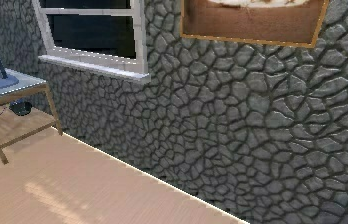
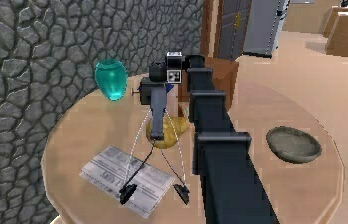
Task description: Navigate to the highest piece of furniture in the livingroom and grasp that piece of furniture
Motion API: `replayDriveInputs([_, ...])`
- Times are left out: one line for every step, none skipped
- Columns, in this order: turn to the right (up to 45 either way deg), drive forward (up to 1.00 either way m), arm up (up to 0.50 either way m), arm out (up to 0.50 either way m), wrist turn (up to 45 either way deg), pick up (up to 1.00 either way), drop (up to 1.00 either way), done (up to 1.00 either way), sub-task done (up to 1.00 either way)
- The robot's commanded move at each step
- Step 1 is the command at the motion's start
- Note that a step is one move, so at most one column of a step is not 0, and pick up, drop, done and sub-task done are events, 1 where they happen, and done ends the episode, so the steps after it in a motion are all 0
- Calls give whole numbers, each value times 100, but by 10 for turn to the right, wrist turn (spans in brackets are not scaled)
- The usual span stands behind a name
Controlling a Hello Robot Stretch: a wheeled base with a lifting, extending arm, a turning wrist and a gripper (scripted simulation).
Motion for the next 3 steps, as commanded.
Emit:
replayDriveInputs([0, 0, 0, 0, 450, 0, 0, 0, 0])
replayDriveInputs([0, 0, 0, 0, 450, 0, 0, 0, 0])
replayDriveInputs([0, 0, 0, 0, 450, 0, 0, 0, 0])
